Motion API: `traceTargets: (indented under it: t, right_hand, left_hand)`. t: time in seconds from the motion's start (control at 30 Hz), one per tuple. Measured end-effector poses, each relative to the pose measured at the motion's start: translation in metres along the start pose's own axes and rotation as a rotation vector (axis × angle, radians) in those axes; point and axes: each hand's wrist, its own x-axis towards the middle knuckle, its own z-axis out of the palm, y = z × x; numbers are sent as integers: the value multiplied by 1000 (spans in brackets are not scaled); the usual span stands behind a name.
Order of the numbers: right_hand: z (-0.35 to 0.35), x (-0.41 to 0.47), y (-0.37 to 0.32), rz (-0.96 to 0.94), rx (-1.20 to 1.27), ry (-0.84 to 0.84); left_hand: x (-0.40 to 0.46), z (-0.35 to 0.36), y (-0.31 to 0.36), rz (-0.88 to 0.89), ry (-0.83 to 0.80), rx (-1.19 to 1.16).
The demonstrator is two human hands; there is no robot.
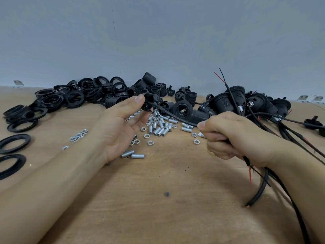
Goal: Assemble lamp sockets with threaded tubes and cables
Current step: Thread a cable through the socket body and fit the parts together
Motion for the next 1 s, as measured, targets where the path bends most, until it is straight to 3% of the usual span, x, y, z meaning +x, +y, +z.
traceTargets:
  t: [0.13, 0.4, 0.53, 0.63, 0.73, 0.8, 0.9, 1.0]
  right_hand:
    - [3, 3, 0, 8, 77, 11]
    - [5, 0, -1, 114, 258, -196]
    - [11, 4, 0, 71, 427, -218]
    - [10, 8, 2, -12, 589, -252]
    - [4, 9, 3, -67, 799, -160]
    - [5, 8, 6, -108, 702, -35]
    - [26, 11, 13, -175, 547, -78]
    - [40, 16, 10, -146, 655, -34]
  left_hand:
    - [-4, 0, 1, -36, -110, -15]
    - [-11, 6, -2, -42, -268, 166]
    - [-17, 10, -10, -60, -305, 252]
    - [-16, 15, -10, -79, -263, 160]
    - [-14, 14, -2, -106, -136, -69]
    - [-15, 13, -2, -102, -101, -112]
    - [-21, 17, -13, -45, -161, 76]
    - [-26, 20, -20, 71, -241, 243]
